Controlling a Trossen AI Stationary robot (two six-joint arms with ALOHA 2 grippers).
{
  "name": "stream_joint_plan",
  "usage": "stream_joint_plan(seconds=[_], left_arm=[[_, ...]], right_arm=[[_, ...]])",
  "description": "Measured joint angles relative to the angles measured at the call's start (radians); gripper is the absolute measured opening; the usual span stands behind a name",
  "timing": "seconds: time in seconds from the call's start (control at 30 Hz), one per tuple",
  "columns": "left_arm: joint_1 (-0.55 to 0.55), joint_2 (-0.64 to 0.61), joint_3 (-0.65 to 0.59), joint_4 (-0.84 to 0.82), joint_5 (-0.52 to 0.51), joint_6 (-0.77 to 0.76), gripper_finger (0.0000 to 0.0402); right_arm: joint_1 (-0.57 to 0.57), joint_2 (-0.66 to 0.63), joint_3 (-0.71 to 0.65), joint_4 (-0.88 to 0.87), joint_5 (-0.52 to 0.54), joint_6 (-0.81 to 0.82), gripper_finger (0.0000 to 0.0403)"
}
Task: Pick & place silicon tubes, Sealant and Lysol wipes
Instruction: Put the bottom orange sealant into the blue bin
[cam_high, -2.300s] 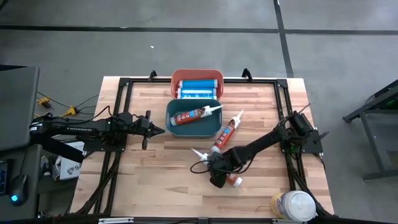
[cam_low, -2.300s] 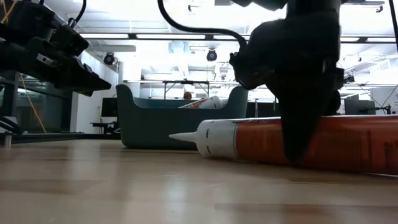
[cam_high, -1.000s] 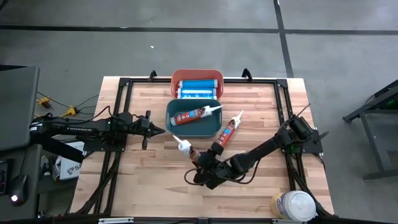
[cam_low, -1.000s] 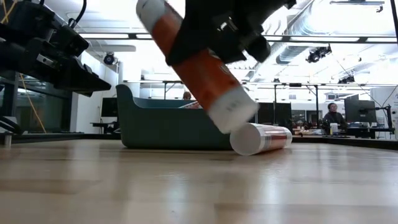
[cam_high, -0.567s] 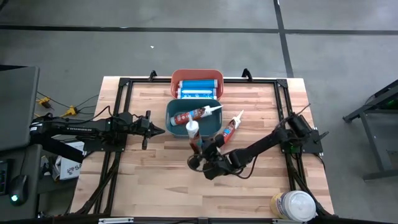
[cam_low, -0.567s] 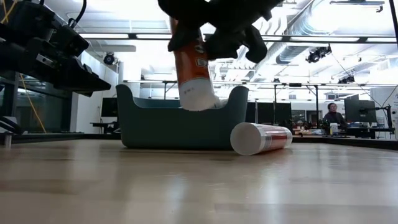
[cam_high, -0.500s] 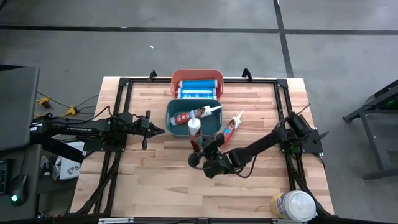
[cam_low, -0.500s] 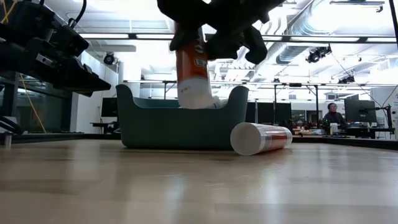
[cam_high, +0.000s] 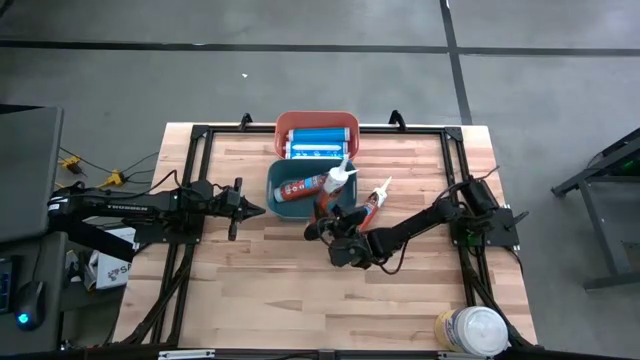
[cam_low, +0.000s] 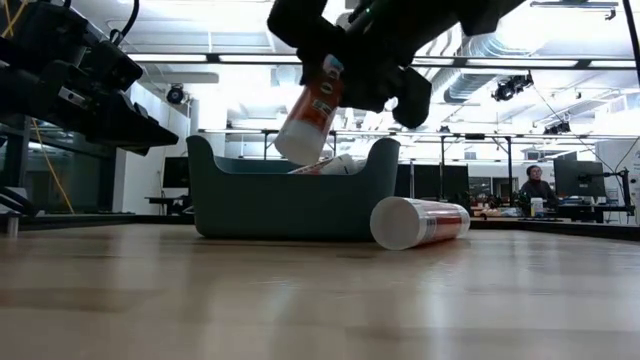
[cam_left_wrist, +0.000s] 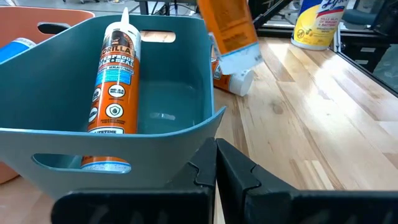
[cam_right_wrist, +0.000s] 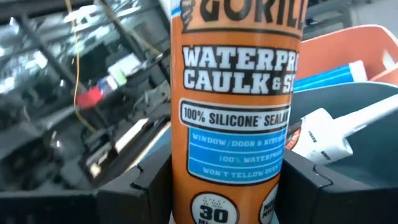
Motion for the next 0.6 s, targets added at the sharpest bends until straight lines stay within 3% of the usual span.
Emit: stream_joint_plan(seconds=[0.23,0.43,0.6], left_arm=[[0.0,0.0,0.0,0.0,0.0,0.0,0.0],[0.0,0.0,0.0,0.0,-0.001,0.0,0.0],[0.0,0.0,0.0,0.0,-0.001,0.0,0.0]], right_arm=[[-0.034,0.004,-0.001,0.025,0.026,0.142,0.0199],[-0.059,0.056,0.0,0.172,0.025,0.152,0.0199],[-0.079,0.087,0.048,0.183,0.014,0.182,0.0199]])
